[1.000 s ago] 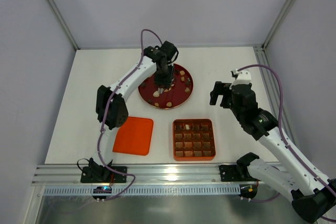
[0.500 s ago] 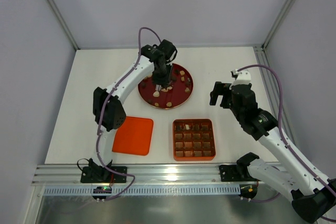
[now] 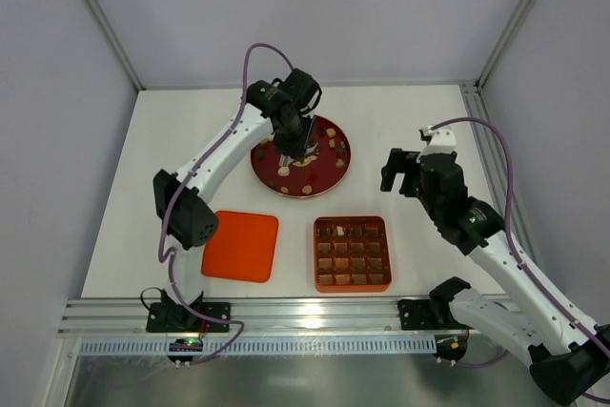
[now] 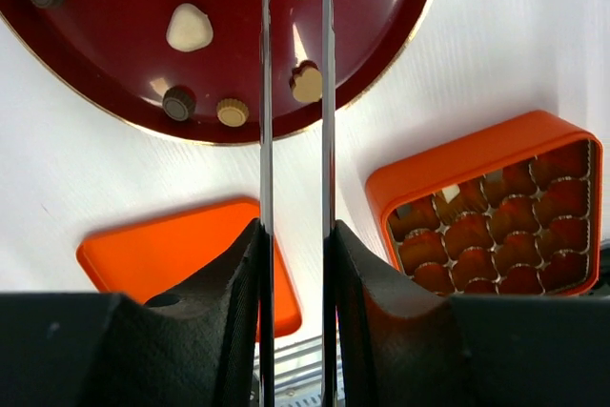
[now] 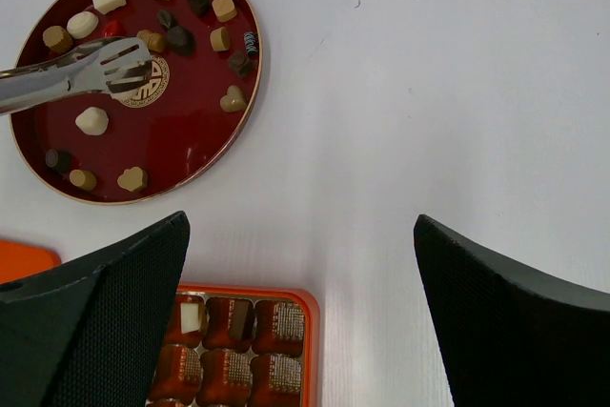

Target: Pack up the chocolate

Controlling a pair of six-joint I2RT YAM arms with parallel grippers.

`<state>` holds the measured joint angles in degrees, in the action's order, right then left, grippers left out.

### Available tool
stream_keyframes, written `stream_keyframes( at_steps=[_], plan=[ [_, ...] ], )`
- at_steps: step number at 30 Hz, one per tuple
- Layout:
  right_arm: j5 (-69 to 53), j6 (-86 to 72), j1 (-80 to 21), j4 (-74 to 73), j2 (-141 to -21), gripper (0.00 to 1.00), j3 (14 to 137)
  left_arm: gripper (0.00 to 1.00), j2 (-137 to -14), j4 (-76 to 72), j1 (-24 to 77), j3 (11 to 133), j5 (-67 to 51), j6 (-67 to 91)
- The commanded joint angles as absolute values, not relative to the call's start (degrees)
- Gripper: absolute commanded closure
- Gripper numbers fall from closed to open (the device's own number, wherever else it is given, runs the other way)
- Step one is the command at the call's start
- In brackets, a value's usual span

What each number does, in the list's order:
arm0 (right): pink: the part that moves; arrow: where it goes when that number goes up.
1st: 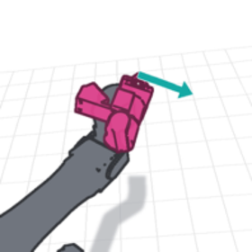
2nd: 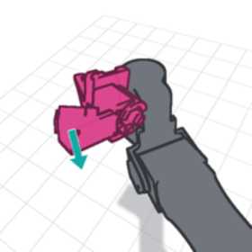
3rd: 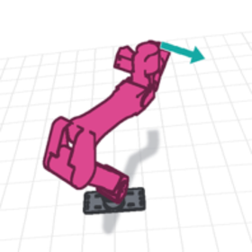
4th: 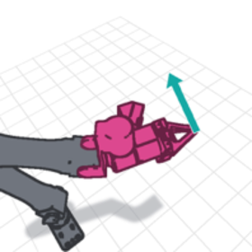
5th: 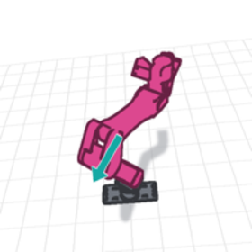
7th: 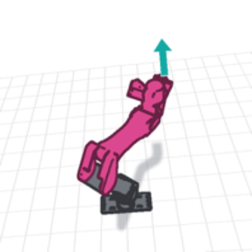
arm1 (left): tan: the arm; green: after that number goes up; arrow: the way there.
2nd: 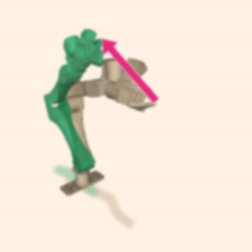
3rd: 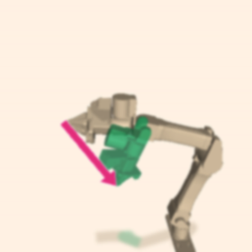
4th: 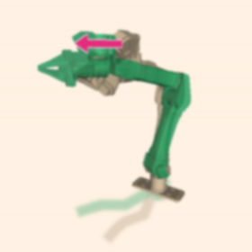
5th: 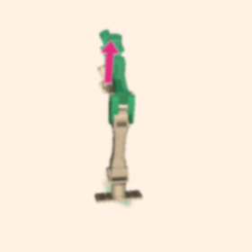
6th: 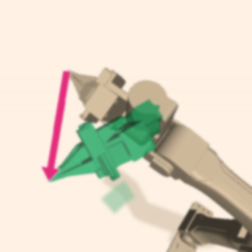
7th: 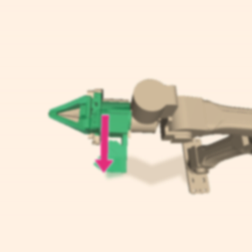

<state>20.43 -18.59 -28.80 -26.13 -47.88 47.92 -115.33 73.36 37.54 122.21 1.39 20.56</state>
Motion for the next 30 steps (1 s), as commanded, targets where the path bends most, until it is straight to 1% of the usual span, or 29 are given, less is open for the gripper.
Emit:
stream_keyframes(
  at_steps=[1,8,12,23,30],
  plan=[
    [20.92,-19.07,-28.83,-23.64,-47.81,0.0,48.16,0.68,-110.4,75.41,39.63,121.91,0.61,19.69],
    [20.92,-19.16,-28.83,-23.82,-48.07,0.0,48.69,0.68,-106.35,76.02,44.73,119.98,1.14,21.27],
    [20.83,-19.16,-28.74,-24.34,-47.9,0.0,49.48,0.68,-104.94,75.94,49.47,119.36,1.32,23.2],
    [22.23,-19.16,-28.83,-27.33,-46.23,0.0,51.94,0.68,-105.2,73.74,60.02,118.13,0.97,27.42],
    [23.47,-18.9,-28.83,-29.09,-44.48,0.0,52.73,0.68,-105.91,71.63,63.63,116.02,0.18,28.91]
  ],
)
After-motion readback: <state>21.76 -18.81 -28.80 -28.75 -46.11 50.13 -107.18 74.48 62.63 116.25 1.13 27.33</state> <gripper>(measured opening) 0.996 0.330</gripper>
